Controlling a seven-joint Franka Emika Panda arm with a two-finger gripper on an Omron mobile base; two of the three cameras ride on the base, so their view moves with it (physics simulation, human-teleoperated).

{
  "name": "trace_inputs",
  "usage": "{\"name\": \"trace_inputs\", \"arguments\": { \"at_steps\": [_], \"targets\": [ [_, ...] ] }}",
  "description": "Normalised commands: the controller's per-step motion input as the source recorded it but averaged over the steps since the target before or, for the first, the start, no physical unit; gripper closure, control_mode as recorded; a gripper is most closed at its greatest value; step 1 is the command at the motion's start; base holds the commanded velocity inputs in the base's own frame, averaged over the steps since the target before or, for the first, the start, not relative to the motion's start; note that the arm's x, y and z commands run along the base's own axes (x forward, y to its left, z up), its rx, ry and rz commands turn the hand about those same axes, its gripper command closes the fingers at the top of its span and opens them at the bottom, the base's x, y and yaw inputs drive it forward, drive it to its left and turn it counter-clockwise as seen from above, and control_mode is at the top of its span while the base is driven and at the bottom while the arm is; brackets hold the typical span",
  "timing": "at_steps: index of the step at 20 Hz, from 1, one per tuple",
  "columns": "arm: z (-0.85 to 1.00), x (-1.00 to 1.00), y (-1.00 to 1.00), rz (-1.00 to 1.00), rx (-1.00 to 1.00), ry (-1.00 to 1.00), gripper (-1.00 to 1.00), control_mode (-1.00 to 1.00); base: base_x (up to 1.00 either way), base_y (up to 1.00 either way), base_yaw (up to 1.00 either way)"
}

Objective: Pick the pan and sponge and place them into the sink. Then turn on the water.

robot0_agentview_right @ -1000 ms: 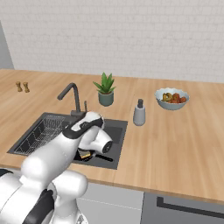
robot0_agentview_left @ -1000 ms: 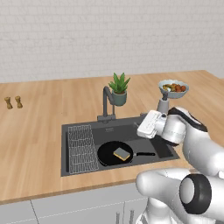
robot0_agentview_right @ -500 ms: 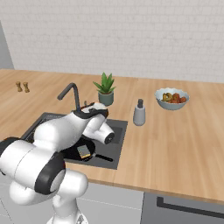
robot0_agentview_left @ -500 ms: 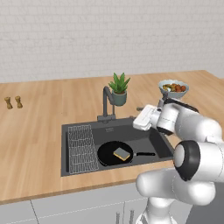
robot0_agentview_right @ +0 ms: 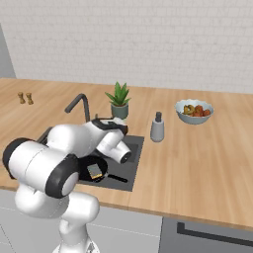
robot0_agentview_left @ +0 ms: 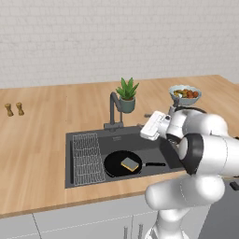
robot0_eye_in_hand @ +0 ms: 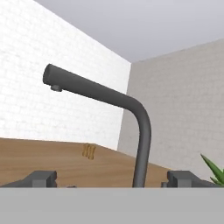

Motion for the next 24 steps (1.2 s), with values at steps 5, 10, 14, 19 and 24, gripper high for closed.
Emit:
{"name": "trace_inputs", "arguments": {
  "at_steps": [5,10,14,19,24],
  "targets": [
    [-0.13,0.39,0.18,0.0,-0.06,0.0,-1.0,-1.0,0.0,0.0,0.0],
    [-0.06,0.4,0.14,0.0,-0.02,0.0,-1.0,-1.0,0.0,0.0,0.0],
    [-0.08,0.39,0.14,0.0,0.0,0.0,-1.0,-1.0,0.0,0.0,0.0],
    [-0.16,0.35,0.16,0.0,-0.02,0.0,-1.0,-1.0,0.0,0.0,0.0],
    [-0.23,0.36,0.16,0.0,-0.05,0.0,-1.0,-1.0,0.0,0.0,0.0]
  ]
}}
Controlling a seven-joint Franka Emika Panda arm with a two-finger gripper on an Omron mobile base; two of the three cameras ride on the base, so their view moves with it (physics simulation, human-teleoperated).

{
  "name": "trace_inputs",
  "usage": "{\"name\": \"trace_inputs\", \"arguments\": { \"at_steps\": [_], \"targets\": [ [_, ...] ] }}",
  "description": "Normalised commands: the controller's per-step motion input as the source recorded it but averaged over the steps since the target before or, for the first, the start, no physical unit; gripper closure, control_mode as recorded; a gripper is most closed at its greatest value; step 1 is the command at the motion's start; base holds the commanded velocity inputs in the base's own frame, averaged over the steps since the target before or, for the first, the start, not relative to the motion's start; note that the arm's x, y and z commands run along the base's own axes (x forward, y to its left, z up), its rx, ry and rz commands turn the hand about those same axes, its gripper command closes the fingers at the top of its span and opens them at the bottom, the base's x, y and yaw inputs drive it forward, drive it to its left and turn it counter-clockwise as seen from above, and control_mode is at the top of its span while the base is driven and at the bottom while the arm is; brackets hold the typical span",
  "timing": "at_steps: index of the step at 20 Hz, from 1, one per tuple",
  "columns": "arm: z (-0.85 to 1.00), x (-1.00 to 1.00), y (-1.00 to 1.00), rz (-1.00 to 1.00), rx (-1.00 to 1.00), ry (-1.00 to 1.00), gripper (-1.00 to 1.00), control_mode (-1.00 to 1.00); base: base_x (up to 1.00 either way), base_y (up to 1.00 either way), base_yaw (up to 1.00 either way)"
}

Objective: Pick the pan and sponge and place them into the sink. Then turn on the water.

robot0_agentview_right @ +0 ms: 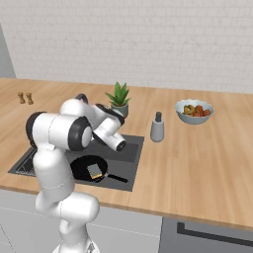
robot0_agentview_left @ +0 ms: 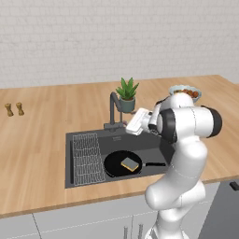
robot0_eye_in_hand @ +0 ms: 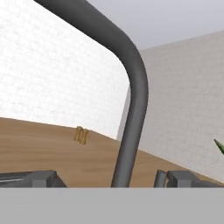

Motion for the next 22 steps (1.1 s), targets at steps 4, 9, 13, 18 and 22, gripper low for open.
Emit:
{"name": "trace_inputs", "arguments": {
  "at_steps": [4,9,13,18,22],
  "targets": [
    [-0.19,0.47,0.0,0.0,0.0,0.0,-1.0,-1.0,0.0,0.0,0.0],
    [-0.11,0.5,0.0,0.0,0.0,0.03,-1.0,-1.0,0.0,0.0,0.0],
    [-0.22,0.45,0.0,0.0,0.0,0.04,-1.0,-1.0,0.0,0.0,0.0],
    [-0.28,0.31,0.0,0.0,0.0,0.01,-1.0,-1.0,0.0,0.0,0.0],
    [-0.23,0.36,0.0,0.0,0.0,0.02,-1.0,-1.0,0.0,0.0,0.0]
  ]
}}
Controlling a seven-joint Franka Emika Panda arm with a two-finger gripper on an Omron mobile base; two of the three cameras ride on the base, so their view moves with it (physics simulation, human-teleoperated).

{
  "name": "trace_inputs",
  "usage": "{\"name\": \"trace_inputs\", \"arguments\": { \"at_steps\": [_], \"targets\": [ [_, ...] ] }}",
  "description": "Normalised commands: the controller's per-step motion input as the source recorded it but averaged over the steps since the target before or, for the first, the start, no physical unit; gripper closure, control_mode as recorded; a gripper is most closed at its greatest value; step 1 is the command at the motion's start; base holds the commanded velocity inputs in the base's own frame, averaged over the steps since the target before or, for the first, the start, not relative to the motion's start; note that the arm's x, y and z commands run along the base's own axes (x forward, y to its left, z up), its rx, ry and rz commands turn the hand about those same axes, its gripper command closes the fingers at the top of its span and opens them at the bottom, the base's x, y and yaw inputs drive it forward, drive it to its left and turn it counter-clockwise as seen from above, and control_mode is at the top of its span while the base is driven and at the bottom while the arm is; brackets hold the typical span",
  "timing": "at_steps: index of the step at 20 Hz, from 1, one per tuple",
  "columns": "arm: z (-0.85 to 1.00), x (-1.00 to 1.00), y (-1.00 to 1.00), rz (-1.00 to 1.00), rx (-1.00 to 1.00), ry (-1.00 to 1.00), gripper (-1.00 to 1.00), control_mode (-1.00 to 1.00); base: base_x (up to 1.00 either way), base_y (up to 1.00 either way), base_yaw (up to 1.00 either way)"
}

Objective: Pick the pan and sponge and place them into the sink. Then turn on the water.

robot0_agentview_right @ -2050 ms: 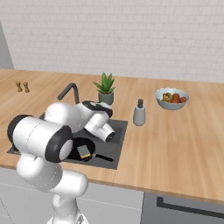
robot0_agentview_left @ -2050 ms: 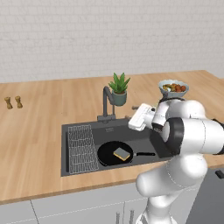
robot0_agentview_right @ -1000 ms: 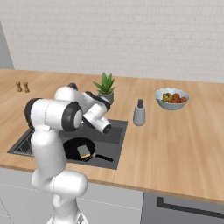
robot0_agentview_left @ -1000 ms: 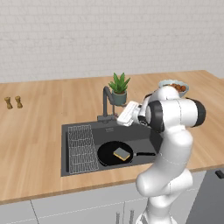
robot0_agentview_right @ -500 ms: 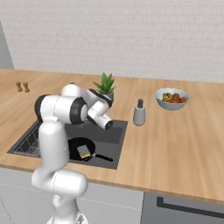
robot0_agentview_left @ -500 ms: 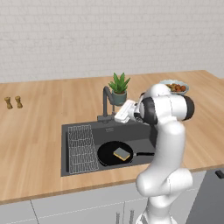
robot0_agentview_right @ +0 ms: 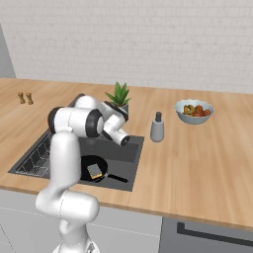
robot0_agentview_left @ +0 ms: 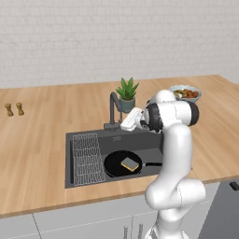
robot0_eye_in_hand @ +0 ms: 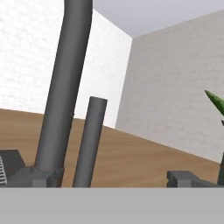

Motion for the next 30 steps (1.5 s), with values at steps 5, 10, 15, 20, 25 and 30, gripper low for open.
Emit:
{"name": "trace_inputs", "arguments": {
  "at_steps": [5,10,15,20,25,30],
  "targets": [
    [-0.04,0.24,0.0,-0.03,0.0,0.0,-1.0,-1.0,0.0,0.0,0.0],
    [0.0,0.12,0.0,-0.06,0.0,0.0,-1.0,-1.0,0.0,0.0,0.0],
    [0.0,0.14,0.05,-0.07,0.0,0.01,-1.0,-1.0,0.0,0.0,0.0],
    [0.0,0.19,0.08,-0.07,0.0,0.0,-1.0,-1.0,0.0,0.0,0.0],
    [0.0,0.13,0.13,-0.07,0.0,0.0,-1.0,-1.0,0.0,0.0,0.0],
    [0.0,0.11,0.13,-0.07,0.0,0.0,1.0,-1.0,0.0,0.0,0.0]
  ]
}}
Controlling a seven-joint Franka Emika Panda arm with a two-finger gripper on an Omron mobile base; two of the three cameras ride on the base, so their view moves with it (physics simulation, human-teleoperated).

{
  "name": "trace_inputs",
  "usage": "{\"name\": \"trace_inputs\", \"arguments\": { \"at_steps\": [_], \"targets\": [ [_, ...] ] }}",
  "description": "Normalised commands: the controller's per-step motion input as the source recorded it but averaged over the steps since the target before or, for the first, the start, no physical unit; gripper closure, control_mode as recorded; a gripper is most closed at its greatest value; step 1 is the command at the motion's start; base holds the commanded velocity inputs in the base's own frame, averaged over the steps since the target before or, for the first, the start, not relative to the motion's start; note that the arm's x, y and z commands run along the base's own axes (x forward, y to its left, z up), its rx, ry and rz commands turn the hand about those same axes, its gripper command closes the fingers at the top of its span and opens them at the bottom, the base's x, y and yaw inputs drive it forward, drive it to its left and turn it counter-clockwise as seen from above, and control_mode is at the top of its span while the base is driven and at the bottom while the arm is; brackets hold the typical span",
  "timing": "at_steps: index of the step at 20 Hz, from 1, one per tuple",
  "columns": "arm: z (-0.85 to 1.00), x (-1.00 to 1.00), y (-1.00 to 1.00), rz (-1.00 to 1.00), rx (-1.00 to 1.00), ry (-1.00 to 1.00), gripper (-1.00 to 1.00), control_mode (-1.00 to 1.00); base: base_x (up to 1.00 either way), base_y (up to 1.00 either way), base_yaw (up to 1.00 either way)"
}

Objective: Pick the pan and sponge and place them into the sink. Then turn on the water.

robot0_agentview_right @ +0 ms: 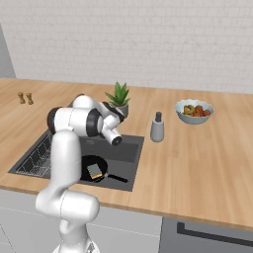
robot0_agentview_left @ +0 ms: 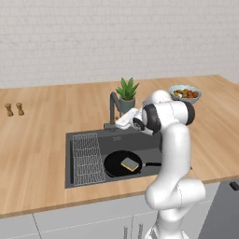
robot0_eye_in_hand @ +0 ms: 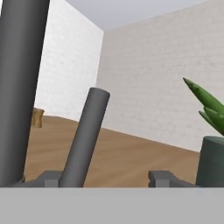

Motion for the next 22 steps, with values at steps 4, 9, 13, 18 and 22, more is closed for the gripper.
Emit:
{"name": "trace_inputs", "arguments": {
  "at_steps": [4,9,13,18,22],
  "targets": [
    [0.0,0.13,-0.09,-0.07,0.02,0.0,1.0,-1.0,0.0,0.0,0.0],
    [0.0,0.17,-0.83,-0.01,0.17,0.01,1.0,-1.0,0.0,0.0,0.0],
    [-0.04,0.2,-1.0,-0.02,0.24,0.04,1.0,-1.0,0.0,0.0,0.0],
    [-0.2,0.29,-1.0,-0.11,0.1,0.14,1.0,-1.0,0.0,0.0,0.0],
    [-0.2,0.3,-1.0,-0.17,0.02,0.2,1.0,-1.0,0.0,0.0,0.0]
  ]
}}
